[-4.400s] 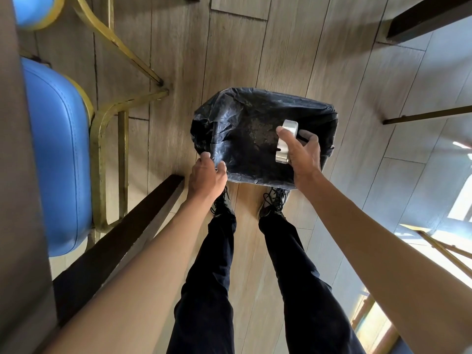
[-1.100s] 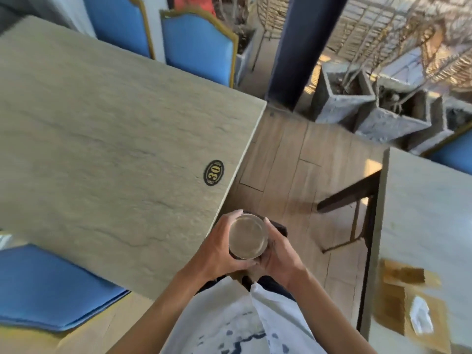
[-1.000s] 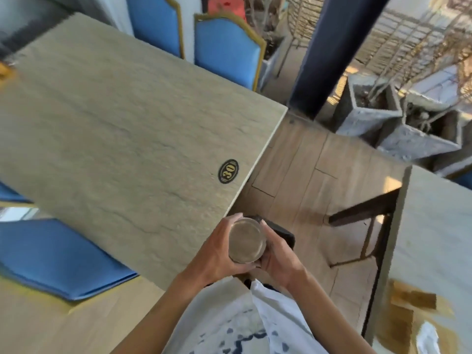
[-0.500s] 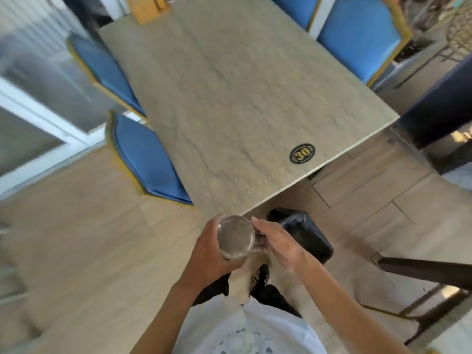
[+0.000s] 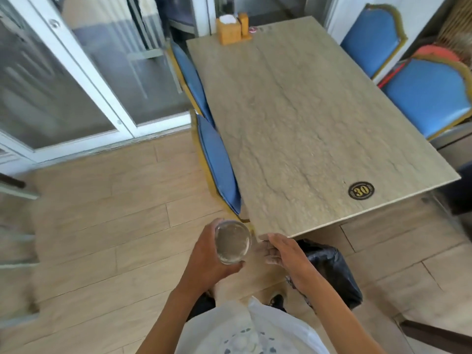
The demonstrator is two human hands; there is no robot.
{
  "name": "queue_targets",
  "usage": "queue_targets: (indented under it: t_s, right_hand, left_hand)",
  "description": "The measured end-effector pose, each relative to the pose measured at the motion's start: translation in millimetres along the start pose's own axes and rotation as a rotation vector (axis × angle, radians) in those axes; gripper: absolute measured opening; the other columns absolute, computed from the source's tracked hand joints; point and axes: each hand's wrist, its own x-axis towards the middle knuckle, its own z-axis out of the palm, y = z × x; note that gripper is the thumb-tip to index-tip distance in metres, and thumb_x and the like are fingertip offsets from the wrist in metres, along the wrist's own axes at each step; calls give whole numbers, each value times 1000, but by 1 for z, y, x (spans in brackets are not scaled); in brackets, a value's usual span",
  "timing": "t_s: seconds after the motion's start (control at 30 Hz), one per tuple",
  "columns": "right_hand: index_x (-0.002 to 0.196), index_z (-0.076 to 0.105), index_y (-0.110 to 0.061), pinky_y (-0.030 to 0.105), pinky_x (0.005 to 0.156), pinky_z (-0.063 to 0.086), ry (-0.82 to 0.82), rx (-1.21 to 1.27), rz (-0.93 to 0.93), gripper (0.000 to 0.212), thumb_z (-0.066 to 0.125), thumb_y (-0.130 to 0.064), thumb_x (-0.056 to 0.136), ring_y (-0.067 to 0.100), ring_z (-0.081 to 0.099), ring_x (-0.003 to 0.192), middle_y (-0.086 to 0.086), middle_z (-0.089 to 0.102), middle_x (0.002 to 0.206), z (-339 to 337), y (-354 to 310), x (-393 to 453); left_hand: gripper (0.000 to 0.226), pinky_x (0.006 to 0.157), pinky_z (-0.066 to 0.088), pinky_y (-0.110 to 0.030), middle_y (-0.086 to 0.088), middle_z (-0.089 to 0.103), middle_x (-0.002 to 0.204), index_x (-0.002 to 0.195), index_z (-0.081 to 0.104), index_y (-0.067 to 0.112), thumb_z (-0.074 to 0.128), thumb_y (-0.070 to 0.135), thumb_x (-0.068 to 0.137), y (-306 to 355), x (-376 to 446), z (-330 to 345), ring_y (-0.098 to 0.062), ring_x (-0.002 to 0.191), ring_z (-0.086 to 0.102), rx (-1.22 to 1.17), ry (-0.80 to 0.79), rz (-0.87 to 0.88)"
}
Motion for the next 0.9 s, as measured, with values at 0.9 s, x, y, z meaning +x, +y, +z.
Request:
queue_targets:
  t_s: [0.9]
  right_hand:
    - [112,73,-6,19,65,57,216,-85,-273,22,55,-16,106,10,71,77,7,78,97,244,-171,151]
  left_hand:
    - [103,92,46,-17,18,50,131,139,39,35,93,45,52,-117,184,-259,-4,120,51,-5,70,67]
